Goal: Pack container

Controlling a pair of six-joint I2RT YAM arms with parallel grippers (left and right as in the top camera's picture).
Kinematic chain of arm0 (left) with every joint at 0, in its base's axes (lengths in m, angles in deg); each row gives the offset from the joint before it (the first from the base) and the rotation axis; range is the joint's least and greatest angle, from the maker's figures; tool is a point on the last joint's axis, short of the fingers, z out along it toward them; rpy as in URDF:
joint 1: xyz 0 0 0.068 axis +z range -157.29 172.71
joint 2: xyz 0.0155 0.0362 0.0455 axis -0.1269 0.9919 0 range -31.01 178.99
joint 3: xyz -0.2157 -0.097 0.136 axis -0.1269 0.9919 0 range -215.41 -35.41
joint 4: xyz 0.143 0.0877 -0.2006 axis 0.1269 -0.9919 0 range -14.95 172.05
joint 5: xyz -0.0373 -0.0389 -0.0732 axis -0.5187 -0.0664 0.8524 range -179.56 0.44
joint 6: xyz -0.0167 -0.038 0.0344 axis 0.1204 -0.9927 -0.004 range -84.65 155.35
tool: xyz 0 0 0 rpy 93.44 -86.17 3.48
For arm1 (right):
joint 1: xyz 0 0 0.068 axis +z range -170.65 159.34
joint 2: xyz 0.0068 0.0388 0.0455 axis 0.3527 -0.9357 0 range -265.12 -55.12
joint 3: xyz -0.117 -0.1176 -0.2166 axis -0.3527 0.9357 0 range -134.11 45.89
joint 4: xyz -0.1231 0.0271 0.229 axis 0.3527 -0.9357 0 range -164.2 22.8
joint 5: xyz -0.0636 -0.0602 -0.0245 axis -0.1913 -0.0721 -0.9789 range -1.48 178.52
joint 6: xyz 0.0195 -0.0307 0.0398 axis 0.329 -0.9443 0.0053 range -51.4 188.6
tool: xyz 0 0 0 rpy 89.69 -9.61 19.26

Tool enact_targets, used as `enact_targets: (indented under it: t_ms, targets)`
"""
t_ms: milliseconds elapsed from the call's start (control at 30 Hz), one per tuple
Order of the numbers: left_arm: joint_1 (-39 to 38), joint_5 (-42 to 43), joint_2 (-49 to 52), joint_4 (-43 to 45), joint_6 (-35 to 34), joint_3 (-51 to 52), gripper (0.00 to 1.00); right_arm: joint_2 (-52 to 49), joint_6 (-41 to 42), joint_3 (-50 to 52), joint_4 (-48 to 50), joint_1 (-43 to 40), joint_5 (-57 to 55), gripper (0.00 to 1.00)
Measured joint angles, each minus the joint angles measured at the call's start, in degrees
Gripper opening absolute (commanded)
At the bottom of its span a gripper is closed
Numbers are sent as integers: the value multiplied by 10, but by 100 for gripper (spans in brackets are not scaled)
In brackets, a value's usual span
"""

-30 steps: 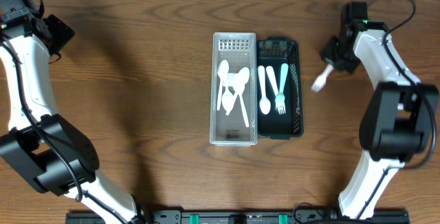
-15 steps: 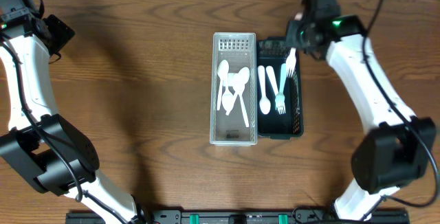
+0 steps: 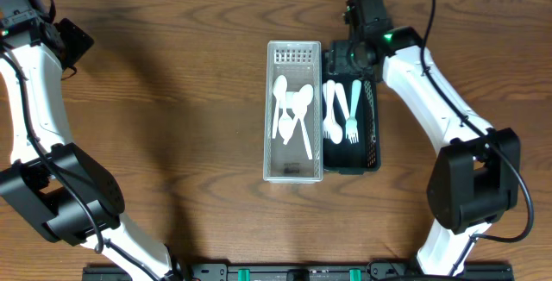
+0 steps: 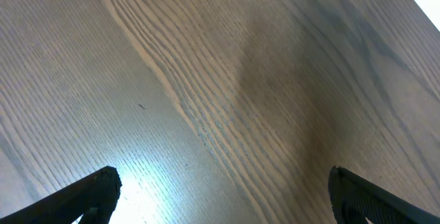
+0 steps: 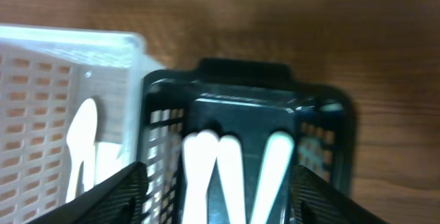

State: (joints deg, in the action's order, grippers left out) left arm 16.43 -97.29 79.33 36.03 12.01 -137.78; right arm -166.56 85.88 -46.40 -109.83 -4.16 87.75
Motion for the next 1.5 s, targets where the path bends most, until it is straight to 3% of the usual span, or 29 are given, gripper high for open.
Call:
enact_targets:
  t_ms: [200,733,1500]
  targets:
    - [0,0,0,0,0,0,98,12,-5,0,12,-56,-24,99]
    - [0,0,0,0,0,0,98,29,-10,-6,27,-249,-89,99]
    - [0,0,0,0,0,0,98,29,-10,-6,27,-252,-87,99]
